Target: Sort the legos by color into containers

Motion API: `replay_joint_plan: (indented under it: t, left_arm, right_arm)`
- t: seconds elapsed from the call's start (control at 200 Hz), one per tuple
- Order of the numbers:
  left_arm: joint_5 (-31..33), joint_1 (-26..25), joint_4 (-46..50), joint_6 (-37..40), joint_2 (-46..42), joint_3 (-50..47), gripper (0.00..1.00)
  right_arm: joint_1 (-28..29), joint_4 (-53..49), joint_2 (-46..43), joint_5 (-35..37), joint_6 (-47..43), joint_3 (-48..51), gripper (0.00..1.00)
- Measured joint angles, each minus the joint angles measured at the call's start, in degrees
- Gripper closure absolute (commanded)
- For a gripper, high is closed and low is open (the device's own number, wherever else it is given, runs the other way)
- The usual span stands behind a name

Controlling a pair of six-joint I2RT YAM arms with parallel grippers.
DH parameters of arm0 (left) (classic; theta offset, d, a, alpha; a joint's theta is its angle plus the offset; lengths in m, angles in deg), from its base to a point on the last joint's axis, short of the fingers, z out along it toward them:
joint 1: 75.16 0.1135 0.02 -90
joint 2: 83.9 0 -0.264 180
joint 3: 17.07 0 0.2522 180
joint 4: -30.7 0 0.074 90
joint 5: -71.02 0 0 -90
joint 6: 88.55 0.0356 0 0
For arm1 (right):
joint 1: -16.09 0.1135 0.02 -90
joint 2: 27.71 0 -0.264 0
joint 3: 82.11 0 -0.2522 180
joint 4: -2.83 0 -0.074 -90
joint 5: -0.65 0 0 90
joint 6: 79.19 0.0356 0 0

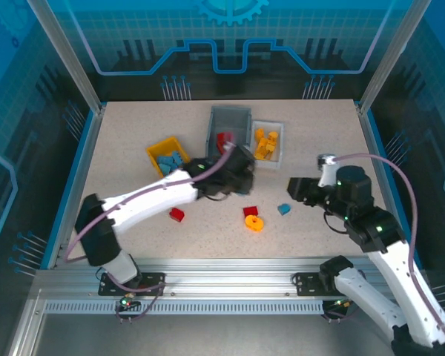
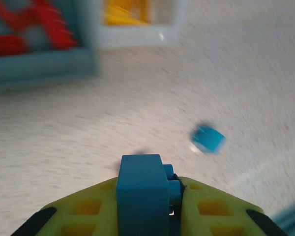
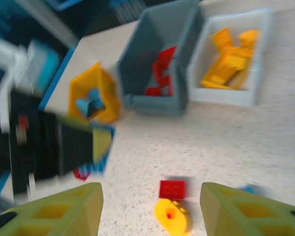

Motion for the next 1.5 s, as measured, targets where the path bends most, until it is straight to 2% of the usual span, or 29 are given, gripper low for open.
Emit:
replay_joint_plan:
  t: [0.13, 0.235, 0.335, 0.48, 0.64, 0.735, 0.9, 1.061, 1.226, 1.501]
  left_arm:
    - [-0.5, 13.9, 0.1, 0.3, -4.2, -5.3, 0.77]
    - [-1.4, 23.4, 0.3, 1.4, -3.8, -7.0, 0.77]
    - [-2.7, 30.0, -0.4, 1.6, -2.4, -7.0, 0.76]
    - [-4.4, 35.6, -2.5, 1.5, 3.6, -5.9, 0.76]
    - [-5.2, 37.7, -3.0, 1.5, 12.4, -3.6, 0.73]
    - [-5.5, 38.1, -3.1, 1.5, 14.9, -3.5, 0.62]
    - [-6.3, 38.2, -3.1, 1.6, 15.7, -2.1, 0.47]
    - [-7.2, 38.2, -2.8, 1.6, 14.1, -1.7, 0.43]
    - [-8.3, 38.2, -2.2, 1.5, 5.9, -3.0, 0.38]
    - [-8.5, 38.2, 1.1, 1.6, -17.8, -9.4, 0.35]
  right_arm:
    - [15.1, 5.7, 8.6, 1.0, -2.3, -0.1, 0.42]
    - [23.5, 10.3, 16.3, 3.1, -2.6, -0.4, 0.43]
    - [28.3, 13.7, 22.4, 5.6, -2.6, -1.0, 0.44]
    - [32.0, 17.5, 28.7, 8.3, -2.1, -2.8, 0.44]
    - [33.0, 20.1, 31.9, 9.8, -1.1, -3.5, 0.44]
    - [33.1, 20.8, 33.6, 10.3, -0.8, -4.0, 0.43]
    - [33.7, 20.6, 39.9, 10.2, -1.6, -7.0, 0.33]
    - [36.7, 18.4, 50.6, 10.2, -5.6, -12.8, 0.27]
    - [38.3, 15.2, 63.6, 10.3, -10.6, -23.0, 0.24]
    - [38.3, 10.2, 82.1, 10.4, -17.1, -41.0, 0.26]
